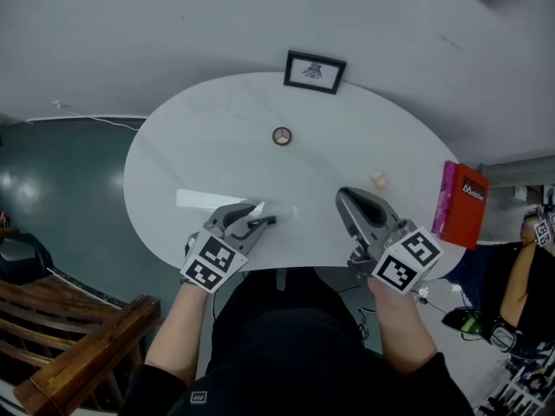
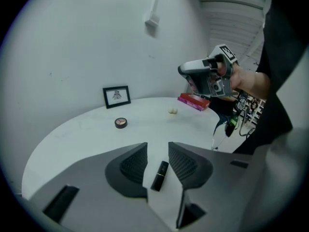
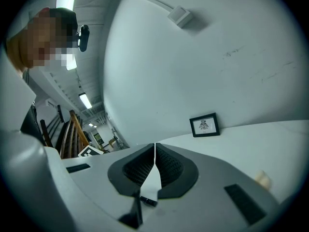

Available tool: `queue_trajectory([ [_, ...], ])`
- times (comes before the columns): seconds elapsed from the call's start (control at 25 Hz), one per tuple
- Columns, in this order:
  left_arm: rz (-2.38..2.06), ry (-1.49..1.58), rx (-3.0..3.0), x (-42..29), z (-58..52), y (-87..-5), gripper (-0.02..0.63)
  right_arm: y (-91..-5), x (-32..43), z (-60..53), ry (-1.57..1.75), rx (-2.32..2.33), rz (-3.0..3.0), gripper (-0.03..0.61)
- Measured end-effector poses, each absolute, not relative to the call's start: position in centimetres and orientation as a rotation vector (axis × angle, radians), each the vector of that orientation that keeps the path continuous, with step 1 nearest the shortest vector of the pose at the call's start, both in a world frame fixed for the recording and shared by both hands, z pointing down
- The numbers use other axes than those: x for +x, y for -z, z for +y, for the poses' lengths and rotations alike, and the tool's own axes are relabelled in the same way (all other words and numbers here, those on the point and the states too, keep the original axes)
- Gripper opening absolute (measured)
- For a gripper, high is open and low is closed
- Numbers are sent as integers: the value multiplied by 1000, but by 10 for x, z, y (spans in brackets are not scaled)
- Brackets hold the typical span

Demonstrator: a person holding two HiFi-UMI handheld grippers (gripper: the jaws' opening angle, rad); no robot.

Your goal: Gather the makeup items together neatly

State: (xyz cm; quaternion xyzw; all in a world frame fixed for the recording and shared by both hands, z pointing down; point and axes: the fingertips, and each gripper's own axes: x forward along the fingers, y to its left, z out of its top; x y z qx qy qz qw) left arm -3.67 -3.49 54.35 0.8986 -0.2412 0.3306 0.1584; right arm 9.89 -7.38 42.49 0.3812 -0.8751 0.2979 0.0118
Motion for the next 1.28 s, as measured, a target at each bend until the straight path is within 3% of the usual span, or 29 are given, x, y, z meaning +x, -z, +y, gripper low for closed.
queue_trajectory([
  [0.24,-551,-1195,2561,-33,-22,-591,162,-425,100,-75,-949,1184,-2724,35],
  [0.52,-481,-1277,2537,-27,-12,-618,187,-416,103,-74,-944,1203,-2728,35],
  [0.92,-452,-1395,2516,-27,-6,-646,123,-398,105,-75,-918,1236,-2760,35],
  [1.28,-422,-1449,2492,-32,-6,-656,104,-389,102,-75,-897,1244,-2765,35],
])
